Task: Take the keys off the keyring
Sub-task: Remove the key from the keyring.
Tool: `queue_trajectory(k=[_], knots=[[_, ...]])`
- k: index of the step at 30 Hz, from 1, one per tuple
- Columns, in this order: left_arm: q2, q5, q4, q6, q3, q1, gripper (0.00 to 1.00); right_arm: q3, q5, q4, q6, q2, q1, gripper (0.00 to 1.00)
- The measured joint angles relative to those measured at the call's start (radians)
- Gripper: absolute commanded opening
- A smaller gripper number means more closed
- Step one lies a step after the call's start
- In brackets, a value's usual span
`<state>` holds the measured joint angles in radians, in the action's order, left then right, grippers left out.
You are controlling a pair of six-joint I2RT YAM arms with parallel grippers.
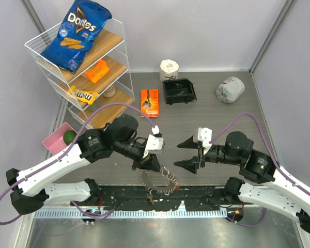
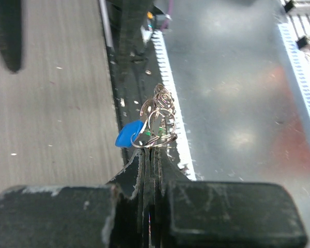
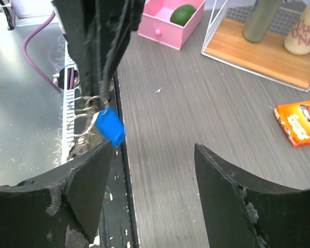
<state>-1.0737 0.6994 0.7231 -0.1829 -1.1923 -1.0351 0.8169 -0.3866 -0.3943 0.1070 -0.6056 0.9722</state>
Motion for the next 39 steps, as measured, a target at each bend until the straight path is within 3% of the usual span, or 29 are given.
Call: queue_trajectory(k=[10,17,25,32,37,39], knots=[[-0.039,0.131,0.241,-0.035,-0.097,-0.015,0.0,-0.089,-0.126,0.135,0.009,-0.086,0.0,0.87],[-0.067,0.13,0.344,-0.043,-0.208,-0.015,0.0,-0.369,-0.176,0.407,-0.095,-0.056,0.056,0.94],[-0.176,0.138,0.343,-0.034,-0.246,-0.009,0.0,-0.443,-0.114,0.7,-0.143,-0.001,0.121,0.96],[-0.215,0.211,0.298,0.011,-0.246,0.024,0.0,-0.522,-0.062,0.856,-0.148,0.039,0.126,0.83],[-0.23,0.258,0.244,0.032,-0.246,0.034,0.0,-0.523,-0.005,0.904,-0.141,0.042,0.126,0.68],[-0.244,0.267,0.229,0.039,-0.246,0.034,0.0,-0.523,0.028,0.921,-0.137,0.052,0.126,0.55]])
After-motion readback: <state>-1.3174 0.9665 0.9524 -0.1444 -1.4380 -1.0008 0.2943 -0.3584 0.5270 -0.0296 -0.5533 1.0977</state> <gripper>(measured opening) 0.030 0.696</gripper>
